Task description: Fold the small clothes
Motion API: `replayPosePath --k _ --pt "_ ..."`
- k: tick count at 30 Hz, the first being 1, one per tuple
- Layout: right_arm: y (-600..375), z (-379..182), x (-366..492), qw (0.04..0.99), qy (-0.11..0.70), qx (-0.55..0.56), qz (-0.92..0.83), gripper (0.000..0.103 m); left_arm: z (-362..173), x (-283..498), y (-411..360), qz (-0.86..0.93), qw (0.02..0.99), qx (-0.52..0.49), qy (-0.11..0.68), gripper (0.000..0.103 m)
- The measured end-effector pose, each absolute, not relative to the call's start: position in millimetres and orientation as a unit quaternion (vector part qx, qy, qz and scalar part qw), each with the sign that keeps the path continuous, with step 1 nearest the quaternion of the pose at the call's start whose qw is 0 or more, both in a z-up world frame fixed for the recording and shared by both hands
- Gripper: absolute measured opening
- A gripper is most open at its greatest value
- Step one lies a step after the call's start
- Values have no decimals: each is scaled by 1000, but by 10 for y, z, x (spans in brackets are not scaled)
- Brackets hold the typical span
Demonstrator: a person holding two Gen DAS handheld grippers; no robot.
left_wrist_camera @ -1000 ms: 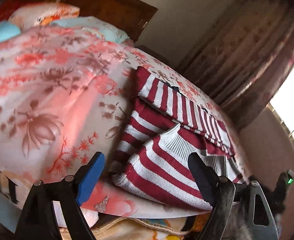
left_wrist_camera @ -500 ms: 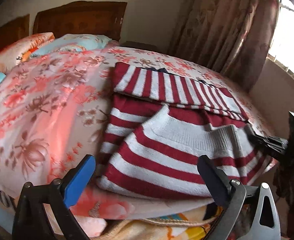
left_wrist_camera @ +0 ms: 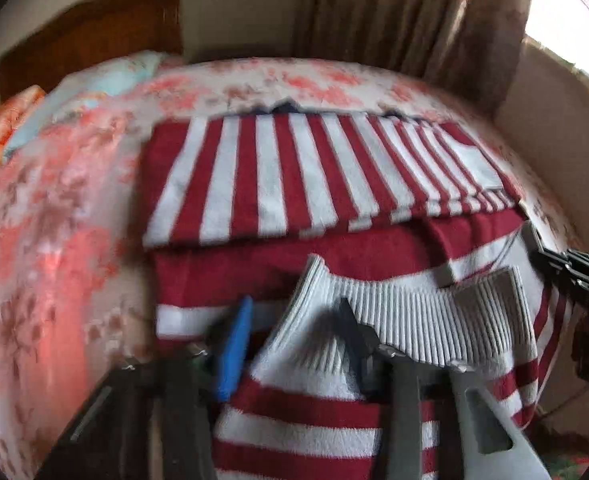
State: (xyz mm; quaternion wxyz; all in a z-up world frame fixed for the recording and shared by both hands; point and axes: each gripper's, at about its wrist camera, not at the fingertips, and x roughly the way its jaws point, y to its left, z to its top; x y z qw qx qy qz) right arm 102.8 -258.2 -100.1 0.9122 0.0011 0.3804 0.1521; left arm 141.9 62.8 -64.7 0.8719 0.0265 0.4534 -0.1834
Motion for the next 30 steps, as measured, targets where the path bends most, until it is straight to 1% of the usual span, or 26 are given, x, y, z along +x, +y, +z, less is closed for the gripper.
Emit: replayPosePath --k 1,5,9,18,22,26,30 --pt "-2590 -1001 1028 912 380 3 153 7 -660 1401 614 -201 865 23 458 103" --pt "-2594 -1005 1013 915 374 5 154 7 -502 1052 608 -198 895 22 398 103" --pt "-2563 -1014 972 921 363 4 140 7 -424 755 826 -181 916 -64 351 103" --pt "-2528 -1024 891 931 347 10 115 7 -687 605 932 -146 922 -62 354 103" --pt "-2542 -996 892 927 357 13 112 7 -670 581 904 -144 924 -48 352 103" --pt "-2562 -830 838 930 350 11 114 7 -478 604 987 -146 931 -72 328 103" --pt "-2646 -517 923 941 319 19 112 7 -113 791 1078 -146 945 -83 281 103"
